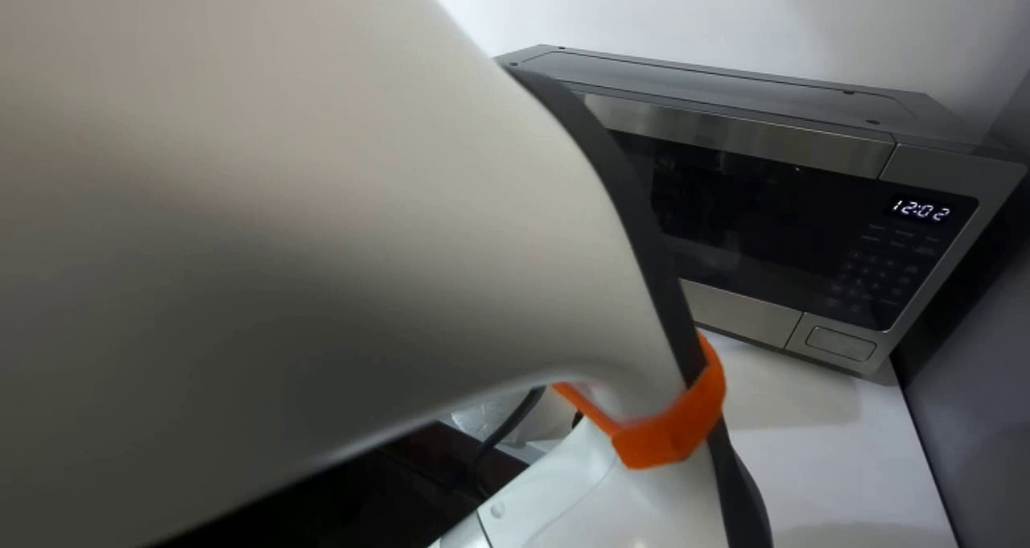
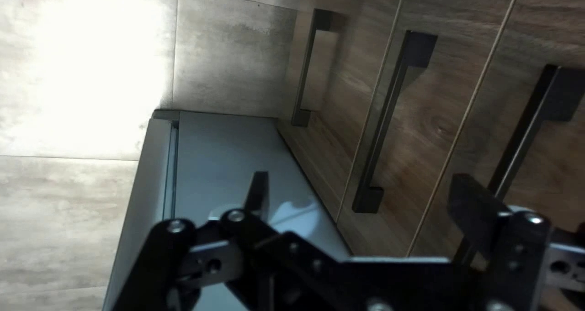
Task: Pull open the top drawer on the right
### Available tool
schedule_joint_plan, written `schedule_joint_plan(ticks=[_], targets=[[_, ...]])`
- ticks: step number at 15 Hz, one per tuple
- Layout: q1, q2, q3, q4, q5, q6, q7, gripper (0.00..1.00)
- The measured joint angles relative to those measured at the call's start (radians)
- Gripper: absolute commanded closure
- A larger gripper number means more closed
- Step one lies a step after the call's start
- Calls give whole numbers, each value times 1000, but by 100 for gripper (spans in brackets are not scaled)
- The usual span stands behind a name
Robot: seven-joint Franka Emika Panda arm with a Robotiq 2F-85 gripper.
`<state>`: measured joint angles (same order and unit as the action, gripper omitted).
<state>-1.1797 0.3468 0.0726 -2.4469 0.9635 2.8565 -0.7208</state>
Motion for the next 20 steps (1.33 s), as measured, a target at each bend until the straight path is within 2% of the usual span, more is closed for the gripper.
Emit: schedule_joint_plan(ticks=[3,9,14,20], targets=[[-24,39,47,21,77,17,-71,0],[-47,94,64,60,110,27,-79,0],[-121,94,169,106,325,28,-215,0],[-162,111,196,120,463,27,-346,0]])
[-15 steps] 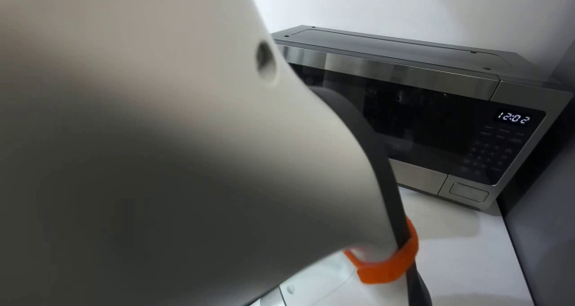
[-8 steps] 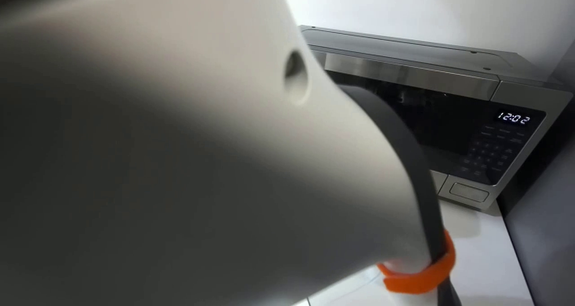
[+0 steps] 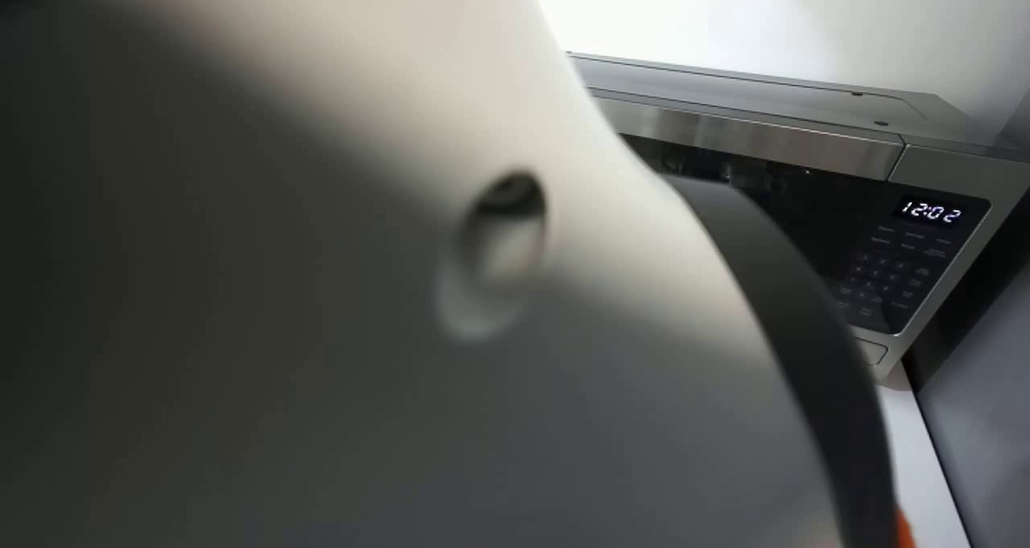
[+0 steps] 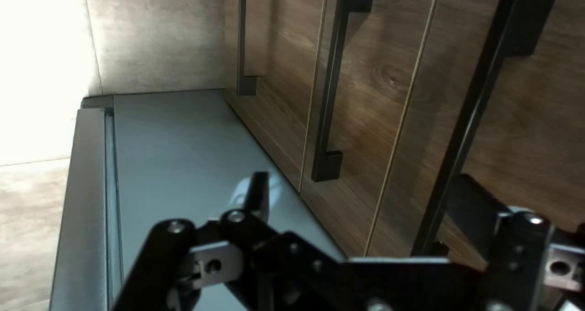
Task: Pull open the top drawer on the right
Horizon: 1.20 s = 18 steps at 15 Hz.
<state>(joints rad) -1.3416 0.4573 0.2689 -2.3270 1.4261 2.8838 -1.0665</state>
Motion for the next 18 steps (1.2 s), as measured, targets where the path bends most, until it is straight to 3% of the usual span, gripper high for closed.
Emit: schedule_joint_plan(ticks=[18], targets=[[3,112,50,93,64,-1,-111,0]])
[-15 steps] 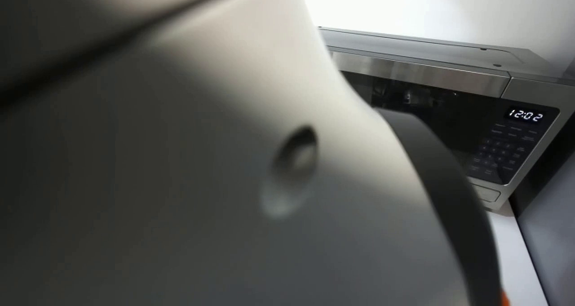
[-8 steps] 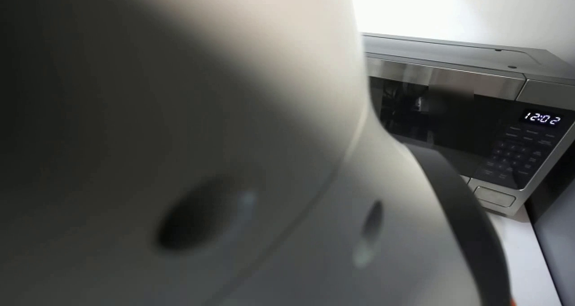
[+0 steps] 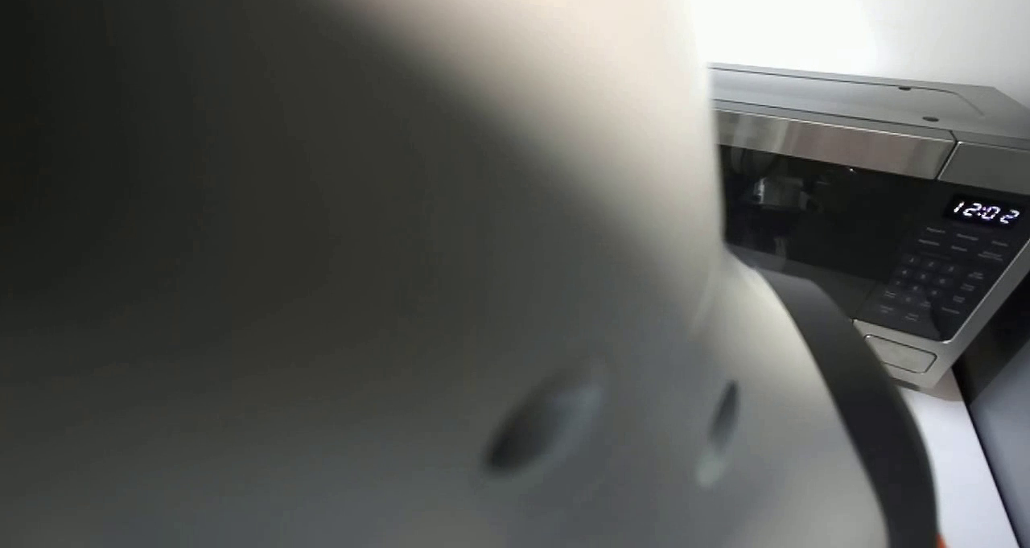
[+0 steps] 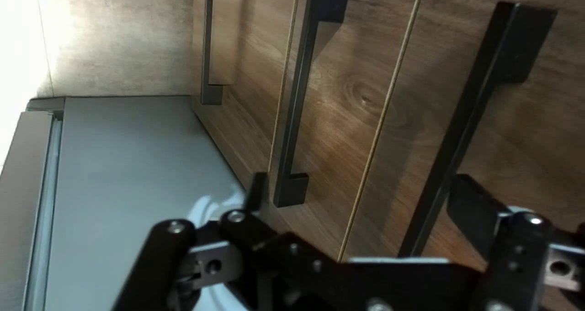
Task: Pull open the top drawer on the right
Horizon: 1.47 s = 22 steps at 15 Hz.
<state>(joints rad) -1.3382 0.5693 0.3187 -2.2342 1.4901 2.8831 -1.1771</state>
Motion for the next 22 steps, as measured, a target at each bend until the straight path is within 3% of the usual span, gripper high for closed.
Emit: schedule_joint_plan(ticks=[13,22], targets=[[33,48,32,42,24,13,-68,0],[98,107,30,84,26,187,-32,0]])
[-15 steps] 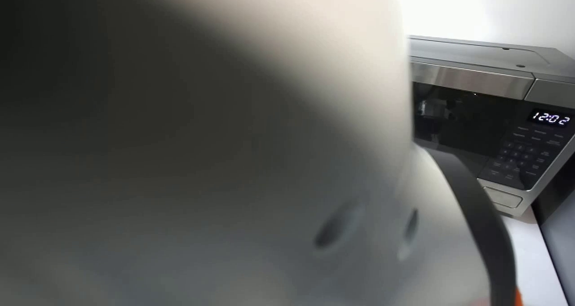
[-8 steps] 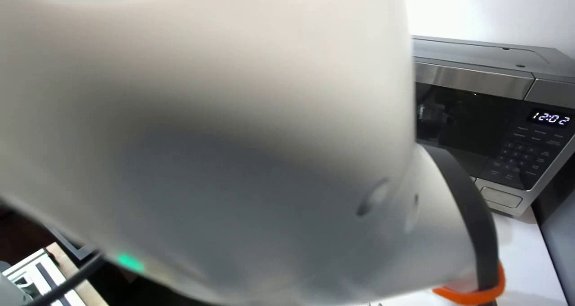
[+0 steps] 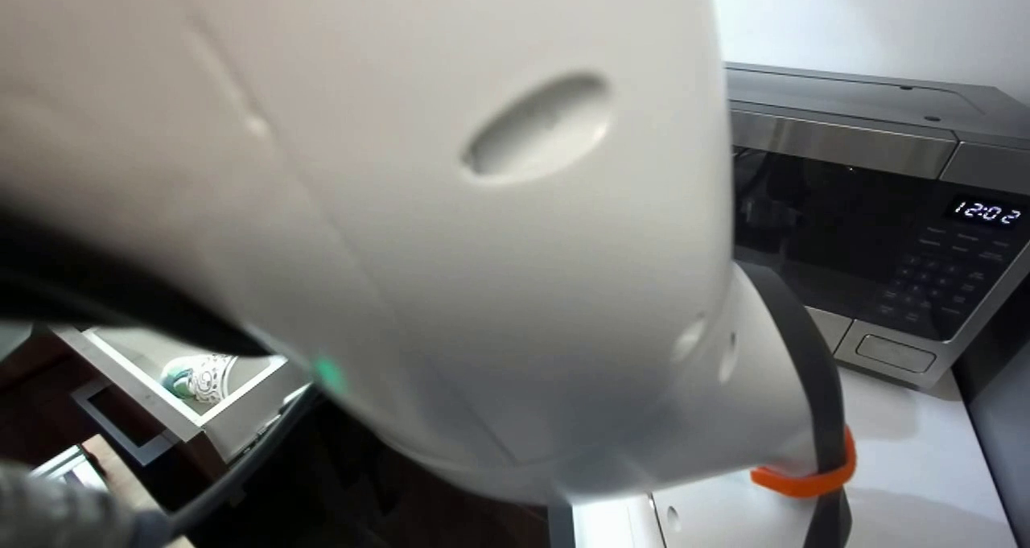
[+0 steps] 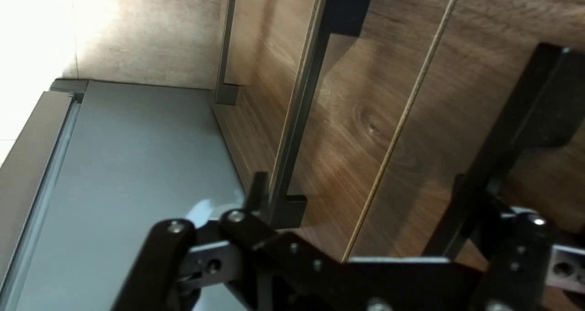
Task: Pull open the top drawer on the right
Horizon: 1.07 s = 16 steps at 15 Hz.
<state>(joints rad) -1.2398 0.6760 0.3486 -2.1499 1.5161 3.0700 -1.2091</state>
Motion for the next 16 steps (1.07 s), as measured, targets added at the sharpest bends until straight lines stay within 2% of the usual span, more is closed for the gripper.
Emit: schedule_joint_plan(ticks=[7,12,16], targets=[[-3,-9,-16,-15,0,0,25,0],[-25,-66,-74,-102,-3,-7,97,0],[-51,-111,-107,-163,-18,-29,108,0]])
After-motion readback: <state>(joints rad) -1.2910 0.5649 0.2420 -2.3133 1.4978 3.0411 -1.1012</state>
